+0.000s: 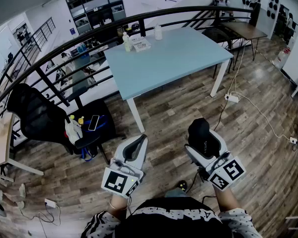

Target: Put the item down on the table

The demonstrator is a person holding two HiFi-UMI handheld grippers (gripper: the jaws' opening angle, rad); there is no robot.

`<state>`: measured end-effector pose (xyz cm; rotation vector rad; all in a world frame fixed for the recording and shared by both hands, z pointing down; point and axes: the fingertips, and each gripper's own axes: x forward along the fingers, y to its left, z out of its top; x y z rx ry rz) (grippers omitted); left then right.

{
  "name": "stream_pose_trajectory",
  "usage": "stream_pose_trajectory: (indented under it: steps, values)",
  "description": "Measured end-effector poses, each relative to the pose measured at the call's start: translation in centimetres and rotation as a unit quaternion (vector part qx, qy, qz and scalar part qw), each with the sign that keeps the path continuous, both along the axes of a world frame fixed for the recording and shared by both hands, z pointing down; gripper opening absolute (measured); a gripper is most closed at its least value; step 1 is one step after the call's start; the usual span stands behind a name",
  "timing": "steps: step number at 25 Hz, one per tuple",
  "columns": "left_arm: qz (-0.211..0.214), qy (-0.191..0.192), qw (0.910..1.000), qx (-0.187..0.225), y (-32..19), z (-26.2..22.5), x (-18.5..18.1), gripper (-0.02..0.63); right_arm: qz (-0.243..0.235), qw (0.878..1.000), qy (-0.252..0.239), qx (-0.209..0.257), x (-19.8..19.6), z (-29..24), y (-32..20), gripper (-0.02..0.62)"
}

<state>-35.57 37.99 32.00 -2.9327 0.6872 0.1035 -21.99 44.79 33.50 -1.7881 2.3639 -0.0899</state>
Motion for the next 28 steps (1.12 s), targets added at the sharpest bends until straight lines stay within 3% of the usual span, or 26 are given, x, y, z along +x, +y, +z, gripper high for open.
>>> stream_pose_trajectory:
  steps: [28]
  values:
    - [-0.025,-0.027,0.9992,-0.014,-1.6,1.3,2.7,0.0,-0.03,0.998,-0.062,0.014,3.7,0.9,-2.3,0.373]
